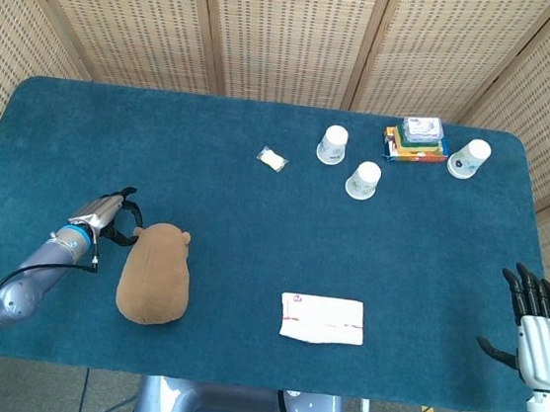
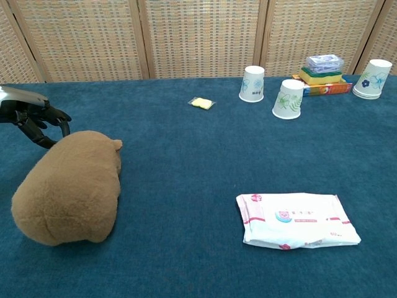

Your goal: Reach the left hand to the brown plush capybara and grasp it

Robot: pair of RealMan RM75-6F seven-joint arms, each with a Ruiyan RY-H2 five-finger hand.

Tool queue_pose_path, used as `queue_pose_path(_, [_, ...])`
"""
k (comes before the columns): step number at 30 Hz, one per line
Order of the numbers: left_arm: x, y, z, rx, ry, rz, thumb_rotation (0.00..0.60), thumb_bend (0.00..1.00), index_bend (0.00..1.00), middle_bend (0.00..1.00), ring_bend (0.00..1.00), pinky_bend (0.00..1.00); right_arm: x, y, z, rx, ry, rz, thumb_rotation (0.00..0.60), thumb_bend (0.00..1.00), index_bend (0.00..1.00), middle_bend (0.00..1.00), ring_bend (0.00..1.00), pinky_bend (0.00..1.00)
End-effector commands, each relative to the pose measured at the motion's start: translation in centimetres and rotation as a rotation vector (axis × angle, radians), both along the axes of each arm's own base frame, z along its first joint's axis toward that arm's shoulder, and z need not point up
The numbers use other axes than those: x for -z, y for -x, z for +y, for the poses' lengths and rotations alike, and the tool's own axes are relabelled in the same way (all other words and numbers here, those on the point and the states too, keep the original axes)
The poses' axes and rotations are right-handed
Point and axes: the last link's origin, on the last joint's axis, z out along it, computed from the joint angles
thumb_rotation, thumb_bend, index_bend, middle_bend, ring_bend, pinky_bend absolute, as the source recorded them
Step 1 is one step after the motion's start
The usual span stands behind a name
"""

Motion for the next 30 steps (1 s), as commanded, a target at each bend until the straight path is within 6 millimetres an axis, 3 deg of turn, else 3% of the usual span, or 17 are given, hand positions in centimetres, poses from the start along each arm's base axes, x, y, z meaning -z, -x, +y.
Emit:
queue_pose_path(1, [0.1,0.0,-0.1,-0.002,0.003,0.000,0.600,0.37,0.49,0.00,0.00,0.00,0.0,0.0,0.0,0.002,-0.001,-0.001,0.600,0.11,0.00,0.00,0.00,0.00])
queue_pose_path(30, [1.3,-0.1,-0.3,-0.005,-0.003,-0.024,0.600,0.46,0.58,0.00,0.00,0.00,0.1,-0.1,0.2,0.001,-0.008,0.003,0.600,0.11,0.00,0.00,0.00,0.00])
